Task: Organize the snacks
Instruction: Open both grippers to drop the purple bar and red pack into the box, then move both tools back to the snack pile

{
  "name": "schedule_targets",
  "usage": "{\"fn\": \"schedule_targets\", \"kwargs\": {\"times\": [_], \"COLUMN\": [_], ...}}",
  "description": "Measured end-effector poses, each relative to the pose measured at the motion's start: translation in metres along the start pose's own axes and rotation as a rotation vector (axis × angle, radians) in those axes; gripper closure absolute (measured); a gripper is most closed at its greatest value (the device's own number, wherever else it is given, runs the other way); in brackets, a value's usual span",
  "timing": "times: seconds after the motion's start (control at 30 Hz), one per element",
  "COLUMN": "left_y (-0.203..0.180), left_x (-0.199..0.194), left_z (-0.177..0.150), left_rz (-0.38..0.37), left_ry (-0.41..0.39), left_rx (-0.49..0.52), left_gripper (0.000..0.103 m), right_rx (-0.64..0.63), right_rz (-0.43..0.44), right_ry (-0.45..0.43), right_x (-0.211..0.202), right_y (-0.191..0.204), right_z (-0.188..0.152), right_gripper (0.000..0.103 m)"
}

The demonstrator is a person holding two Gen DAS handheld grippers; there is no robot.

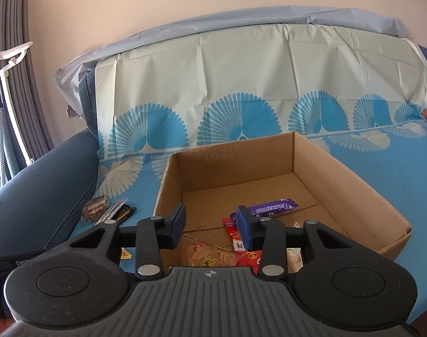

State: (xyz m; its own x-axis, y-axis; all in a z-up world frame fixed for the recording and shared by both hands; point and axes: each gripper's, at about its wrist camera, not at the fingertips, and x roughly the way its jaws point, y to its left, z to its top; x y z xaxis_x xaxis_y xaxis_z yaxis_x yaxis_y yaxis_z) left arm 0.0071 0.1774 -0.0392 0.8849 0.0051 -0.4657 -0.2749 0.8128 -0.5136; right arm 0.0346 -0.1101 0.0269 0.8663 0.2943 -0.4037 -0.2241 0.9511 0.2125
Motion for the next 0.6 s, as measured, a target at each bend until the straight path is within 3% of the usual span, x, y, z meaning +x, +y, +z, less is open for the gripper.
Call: {"fn": "schedule_targets", "kwargs": {"times": [0.23, 0.47, 0.6], "left_y": [0.014, 0.028, 0.035], "left_x": [0.012, 0.024, 0.027], "left_z": [0.006, 0.011, 0.013], "left_rz": [-0.006, 0.015, 0.034], "left_ry": [0.033, 0.040, 0.036], "left_rx": [-0.073, -0.106, -0.117], "left_gripper": [0.078, 0.078, 0.078], "right_rx": [0.038, 0.007, -0.023], "right_rz": [0.051, 0.198, 0.235], "right_ry": [0.030, 0.088, 0.130], "right_x": [-0.005, 0.008, 0.019], "right_y": [0.023, 0.075, 0.092], "right_z": [0.007, 0.000, -0.013], "right_gripper": [0.059, 0.059, 0.059]}}
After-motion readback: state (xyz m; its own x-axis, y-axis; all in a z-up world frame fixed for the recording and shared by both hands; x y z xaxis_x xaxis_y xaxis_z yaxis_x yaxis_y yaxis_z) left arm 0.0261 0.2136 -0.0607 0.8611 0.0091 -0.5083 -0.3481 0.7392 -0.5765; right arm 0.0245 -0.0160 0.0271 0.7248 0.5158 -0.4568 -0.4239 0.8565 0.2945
